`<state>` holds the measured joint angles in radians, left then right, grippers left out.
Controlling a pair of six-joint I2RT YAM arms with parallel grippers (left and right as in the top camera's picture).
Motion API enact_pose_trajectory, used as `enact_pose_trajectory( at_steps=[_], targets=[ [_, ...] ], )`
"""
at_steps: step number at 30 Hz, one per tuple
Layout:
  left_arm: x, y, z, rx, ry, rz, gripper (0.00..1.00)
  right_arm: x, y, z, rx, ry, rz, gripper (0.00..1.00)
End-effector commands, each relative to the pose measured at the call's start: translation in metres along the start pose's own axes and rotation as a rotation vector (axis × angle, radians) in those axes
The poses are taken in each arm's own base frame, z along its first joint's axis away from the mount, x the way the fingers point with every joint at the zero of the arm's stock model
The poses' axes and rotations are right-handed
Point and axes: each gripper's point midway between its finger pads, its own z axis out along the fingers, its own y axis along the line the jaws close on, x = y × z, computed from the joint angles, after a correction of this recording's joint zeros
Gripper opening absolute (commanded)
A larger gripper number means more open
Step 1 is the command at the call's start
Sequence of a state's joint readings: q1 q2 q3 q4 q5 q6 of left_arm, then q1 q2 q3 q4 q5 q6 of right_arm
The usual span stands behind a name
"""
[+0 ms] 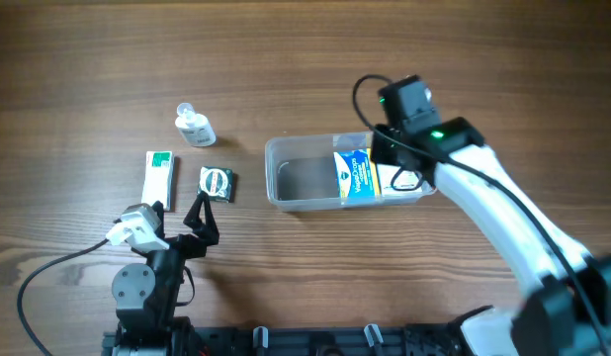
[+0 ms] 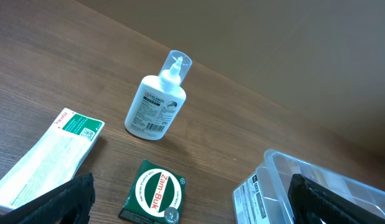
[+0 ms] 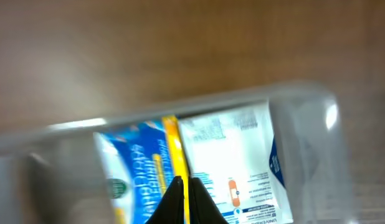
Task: Pack container
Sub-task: 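Lower the VapoDrops pack into the container beside the white box, then retract right gripper away from the container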
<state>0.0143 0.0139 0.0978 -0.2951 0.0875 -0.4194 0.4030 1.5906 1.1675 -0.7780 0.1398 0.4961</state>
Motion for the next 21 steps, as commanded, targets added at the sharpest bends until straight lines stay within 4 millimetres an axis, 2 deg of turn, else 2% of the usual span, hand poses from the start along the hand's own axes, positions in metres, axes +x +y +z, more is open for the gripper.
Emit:
enact_pose_trajectory(
  at_steps=[1, 2, 5, 8, 11, 14, 15, 18, 19, 21],
  targets=[
    [-0.001, 0.003, 0.0, -0.011, -0.011, 0.019, 1.0, 0.02, -0.014, 0.044, 0.086, 0.109, 0.017, 0.04],
    [-0.001, 0.003, 0.0, -0.011, -0.011, 0.019, 1.0, 0.027, -0.018, 0.057, 0.106, 0.147, 0.026, 0.04],
    [-0.001, 0.003, 0.0, -0.011, -0.011, 0.019, 1.0, 0.042, -0.018, 0.077, 0.117, 0.216, 0.017, 0.04],
    [-0.001, 0.003, 0.0, -0.011, -0.011, 0.019, 1.0, 0.04, -0.014, 0.078, 0.091, 0.216, -0.008, 0.04],
    [-0.001, 0.003, 0.0, -0.011, -0.011, 0.019, 1.0, 0.02, -0.007, 0.054, 0.05, 0.141, -0.016, 0.04],
    [-0.001, 0.003, 0.0, -0.011, -0.011, 0.019, 1.0, -0.012, 0.004, 0.003, -0.041, -0.005, 0.002, 0.04],
    [-0.001, 0.003, 0.0, -0.011, -0.011, 0.019, 1.0, -0.023, 0.006, -0.021, -0.076, -0.073, 0.013, 0.05],
    [-0.001, 0.003, 0.0, -0.011, -0.011, 0.019, 1.0, -0.048, 0.003, -0.096, -0.159, -0.291, 0.044, 0.27],
    [-0.001, 0.003, 0.0, -0.011, -0.011, 0.019, 1.0, -0.055, -0.005, -0.128, -0.167, -0.387, 0.063, 0.47],
    [-0.001, 0.003, 0.0, -0.011, -0.011, 0.019, 1.0, -0.058, -0.021, -0.174, -0.173, -0.524, 0.096, 1.0]
  ],
)
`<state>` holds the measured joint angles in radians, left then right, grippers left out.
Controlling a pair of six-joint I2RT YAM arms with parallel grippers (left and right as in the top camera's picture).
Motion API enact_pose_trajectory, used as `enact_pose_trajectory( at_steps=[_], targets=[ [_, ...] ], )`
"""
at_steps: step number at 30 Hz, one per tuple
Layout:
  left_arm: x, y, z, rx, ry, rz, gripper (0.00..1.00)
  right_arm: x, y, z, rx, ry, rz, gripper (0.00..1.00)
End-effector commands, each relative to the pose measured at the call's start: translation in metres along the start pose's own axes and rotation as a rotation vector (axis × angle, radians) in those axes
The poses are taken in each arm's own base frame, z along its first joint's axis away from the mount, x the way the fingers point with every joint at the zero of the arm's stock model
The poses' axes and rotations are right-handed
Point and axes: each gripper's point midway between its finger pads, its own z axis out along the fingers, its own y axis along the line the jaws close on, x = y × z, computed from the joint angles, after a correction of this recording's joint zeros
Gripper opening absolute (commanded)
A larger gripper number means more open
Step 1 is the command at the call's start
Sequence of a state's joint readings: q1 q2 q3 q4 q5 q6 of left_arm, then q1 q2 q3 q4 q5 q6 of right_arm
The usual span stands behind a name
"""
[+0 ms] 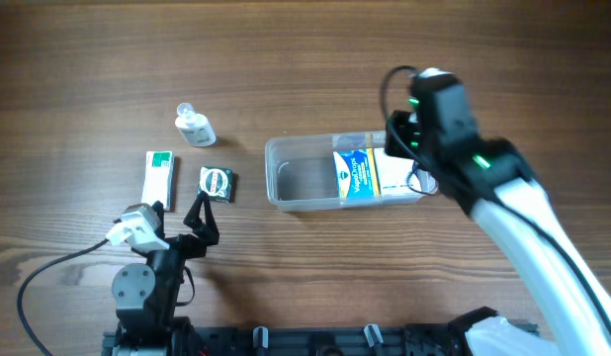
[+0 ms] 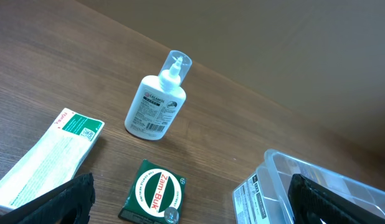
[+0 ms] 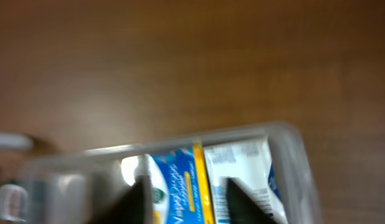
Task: Pack container
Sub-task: 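Retract right gripper away from the container, then reach left gripper to the white Panadol box and grasp it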
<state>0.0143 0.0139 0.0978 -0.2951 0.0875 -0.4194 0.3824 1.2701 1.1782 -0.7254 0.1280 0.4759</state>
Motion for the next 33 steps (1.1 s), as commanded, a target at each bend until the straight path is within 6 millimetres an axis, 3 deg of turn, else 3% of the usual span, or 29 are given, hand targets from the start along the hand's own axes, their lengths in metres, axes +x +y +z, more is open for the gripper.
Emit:
enact_pose_trajectory(
  at_steps=[1, 6, 9, 13, 18, 22, 26, 30, 33],
  targets=[
    [-0.001, 0.003, 0.0, -0.011, -0.011, 0.019, 1.0, -0.039, -0.012, -0.075, -0.006, -0.24, 0.037, 1.0],
    [-0.001, 0.003, 0.0, -0.011, -0.011, 0.019, 1.0, -0.04, -0.024, -0.16, -0.094, -0.42, 0.074, 1.0],
    [-0.001, 0.001, 0.0, 0.001, -0.011, 0.019, 1.0, -0.027, -0.033, -0.179, -0.101, -0.431, 0.076, 1.0],
    [-0.009, -0.001, -0.002, -0.001, -0.033, 0.021, 0.99, -0.012, -0.041, -0.182, -0.082, -0.395, 0.07, 1.0],
    [-0.079, 0.0, -0.029, -0.179, -0.154, -0.01, 0.99, -0.002, -0.046, -0.177, -0.06, -0.351, 0.061, 1.0],
    [-0.122, 0.005, -0.035, -0.396, -0.059, 0.008, 1.0, -0.002, -0.046, -0.177, -0.059, -0.349, 0.061, 1.0],
    [-0.156, -0.001, -0.002, -0.524, 0.153, 0.047, 1.0, -0.002, -0.046, -0.177, -0.058, -0.348, 0.061, 1.0],
    [-0.166, -0.001, 0.035, -0.535, 0.27, 0.015, 1.0, -0.002, -0.046, -0.177, -0.058, -0.348, 0.061, 1.0],
    [-0.16, 0.009, 0.053, -0.572, 0.326, 0.014, 1.0, -0.002, -0.046, -0.177, -0.058, -0.349, 0.061, 1.0]
  ],
)
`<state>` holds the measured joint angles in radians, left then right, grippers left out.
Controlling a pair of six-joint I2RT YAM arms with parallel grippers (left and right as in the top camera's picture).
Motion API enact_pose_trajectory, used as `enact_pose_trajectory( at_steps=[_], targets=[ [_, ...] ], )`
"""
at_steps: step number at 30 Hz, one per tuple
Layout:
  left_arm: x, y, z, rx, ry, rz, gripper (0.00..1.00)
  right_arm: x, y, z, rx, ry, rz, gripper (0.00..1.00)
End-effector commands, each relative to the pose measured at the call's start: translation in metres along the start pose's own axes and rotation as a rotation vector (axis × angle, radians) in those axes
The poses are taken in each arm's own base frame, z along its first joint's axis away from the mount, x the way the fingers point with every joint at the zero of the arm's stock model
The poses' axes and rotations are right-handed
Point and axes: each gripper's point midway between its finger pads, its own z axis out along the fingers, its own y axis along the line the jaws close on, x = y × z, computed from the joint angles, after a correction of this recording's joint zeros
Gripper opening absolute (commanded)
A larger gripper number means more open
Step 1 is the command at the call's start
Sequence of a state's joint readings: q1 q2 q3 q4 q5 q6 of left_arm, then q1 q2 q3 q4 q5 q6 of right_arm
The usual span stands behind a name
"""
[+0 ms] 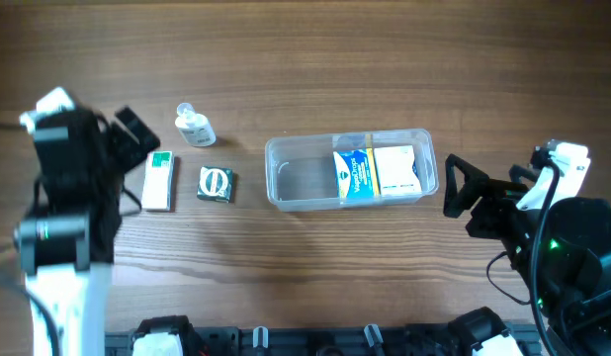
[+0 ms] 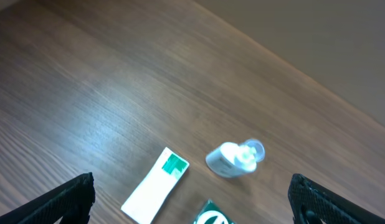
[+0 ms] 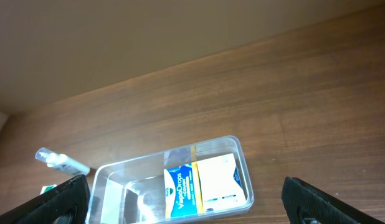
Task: Pack container
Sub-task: 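Reach left gripper to the white Panadol box and grasp it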
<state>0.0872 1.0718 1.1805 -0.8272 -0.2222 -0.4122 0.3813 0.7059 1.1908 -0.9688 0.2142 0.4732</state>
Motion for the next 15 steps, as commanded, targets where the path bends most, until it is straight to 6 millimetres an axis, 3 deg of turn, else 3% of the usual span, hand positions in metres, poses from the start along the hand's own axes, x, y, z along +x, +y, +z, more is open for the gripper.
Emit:
enact_pose_trajectory(
  at_steps=[1, 7, 11, 15],
  targets=[
    [0.003, -0.002, 0.021, -0.025, 0.075, 0.047, 1.0, -0.004, -0.003, -0.002, 0.015, -0.017, 0.003, 1.0],
    [0.06, 0.014, 0.061, -0.101, 0.36, 0.202, 1.0, -0.004, -0.003, -0.002, 0.015, -0.017, 0.003, 1.0],
    [0.095, 0.017, 0.095, -0.128, 0.525, 0.235, 0.82, -0.004, -0.003, -0.002, 0.015, -0.017, 0.003, 1.0],
    [0.128, 0.031, 0.126, -0.179, 0.669, 0.264, 0.83, -0.004, -0.003, -0.002, 0.015, -0.017, 0.003, 0.99]
  ],
)
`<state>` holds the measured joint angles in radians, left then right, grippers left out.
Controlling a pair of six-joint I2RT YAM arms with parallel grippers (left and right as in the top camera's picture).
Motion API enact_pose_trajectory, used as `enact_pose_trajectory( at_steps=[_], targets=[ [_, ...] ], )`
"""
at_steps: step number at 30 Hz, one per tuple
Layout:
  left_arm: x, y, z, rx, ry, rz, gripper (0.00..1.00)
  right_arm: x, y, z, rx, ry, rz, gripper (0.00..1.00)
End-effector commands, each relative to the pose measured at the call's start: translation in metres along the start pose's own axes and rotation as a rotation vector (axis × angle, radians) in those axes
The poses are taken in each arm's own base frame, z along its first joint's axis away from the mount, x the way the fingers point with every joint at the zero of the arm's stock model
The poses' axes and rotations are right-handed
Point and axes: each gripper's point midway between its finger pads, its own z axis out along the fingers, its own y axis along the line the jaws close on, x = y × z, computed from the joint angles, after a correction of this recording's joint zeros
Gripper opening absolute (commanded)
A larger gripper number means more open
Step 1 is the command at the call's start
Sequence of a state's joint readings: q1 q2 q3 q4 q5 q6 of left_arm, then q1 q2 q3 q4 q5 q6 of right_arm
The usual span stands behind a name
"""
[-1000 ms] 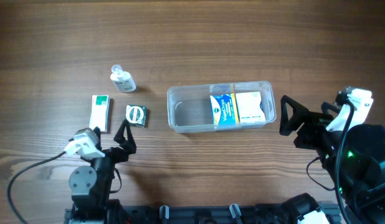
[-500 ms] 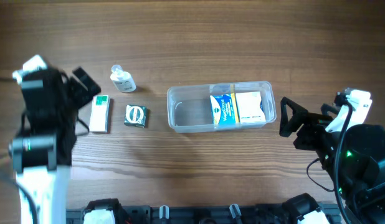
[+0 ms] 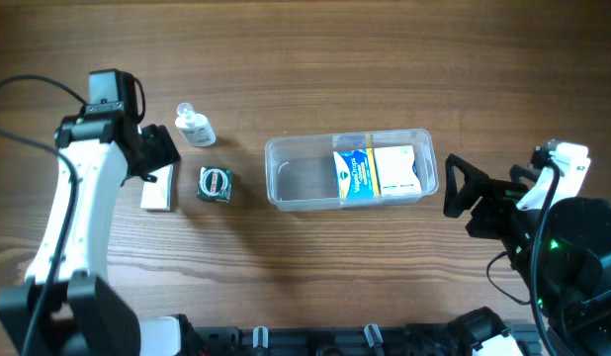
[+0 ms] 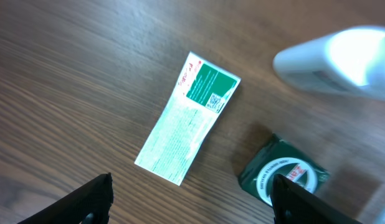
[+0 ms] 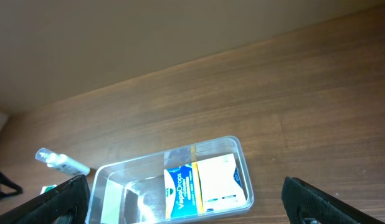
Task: Pack container
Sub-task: 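Reach left gripper to the white Panadol box and grasp it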
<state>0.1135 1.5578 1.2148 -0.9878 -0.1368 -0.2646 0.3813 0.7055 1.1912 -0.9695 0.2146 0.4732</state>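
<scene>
The clear plastic container [image 3: 286, 148] lies mid-table with a blue VapoDrops box [image 3: 354, 175] and a white box [image 3: 396, 170] side by side in its right half. Left of it are a green Zam-Buk tin [image 3: 215, 184], a small white bottle [image 3: 195, 126] and a white-and-green box [image 3: 157, 193]. My left gripper [image 3: 159, 156] hangs open over that box [image 4: 188, 117], with the tin [image 4: 281, 177] and bottle [image 4: 336, 62] to its right in the left wrist view. My right gripper [image 3: 459, 198] is open, right of the container [image 5: 239, 149], holding nothing.
The left half of the container is unfilled. The left arm reaches from the table's front left corner up to the loose items. The right arm's base sits at the front right. Bare wood lies behind and in front of the container.
My left gripper has come down and closer to the white-and-green box, which now fills more of the left wrist view. The right arm, the container and the loose items have not moved.
First my right gripper was nearly shut down among the boxes in the container while the left arm sat folded at the front. Then the right jaws were apart above the container. Later the right arm stood back at the right and the left arm over the loose items, now lower.
</scene>
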Motion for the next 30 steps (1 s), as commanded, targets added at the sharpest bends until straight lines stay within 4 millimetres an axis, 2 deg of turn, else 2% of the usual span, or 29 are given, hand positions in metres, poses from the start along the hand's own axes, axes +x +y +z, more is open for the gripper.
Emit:
enact_pose_trajectory(
  at_steps=[1, 6, 14, 17, 20, 27, 29, 30],
  targets=[
    [0.007, 0.001, 0.029, -0.009, 0.101, 0.077, 0.83, -0.004, -0.003, -0.002, 0.015, -0.017, 0.003, 1.0],
    [0.011, 0.001, 0.052, -0.023, 0.158, 0.121, 0.86, -0.004, -0.003, -0.002, 0.015, -0.017, 0.003, 1.0],
    [0.006, 0.02, 0.092, -0.04, 0.205, 0.109, 0.83, -0.004, -0.003, -0.001, 0.015, -0.017, 0.003, 1.0],
    [0.003, 0.019, 0.1, -0.028, 0.201, 0.128, 0.84, -0.004, -0.003, -0.001, 0.015, -0.017, 0.002, 1.0],
    [0.006, 0.007, 0.1, 0.036, 0.213, 0.154, 0.83, -0.004, -0.003, -0.001, 0.015, -0.017, 0.002, 1.0],
    [0.01, 0.011, 0.104, 0.028, 0.227, 0.143, 0.83, -0.004, -0.003, -0.001, 0.015, -0.016, 0.003, 1.0],
    [0.018, 0.012, 0.109, 0.025, 0.245, 0.141, 1.0, -0.004, -0.003, -0.001, 0.015, -0.016, 0.002, 1.0],
    [0.021, 0.013, 0.113, 0.024, 0.249, 0.14, 1.0, -0.004, -0.003, -0.001, 0.015, -0.017, 0.003, 1.0]
  ],
)
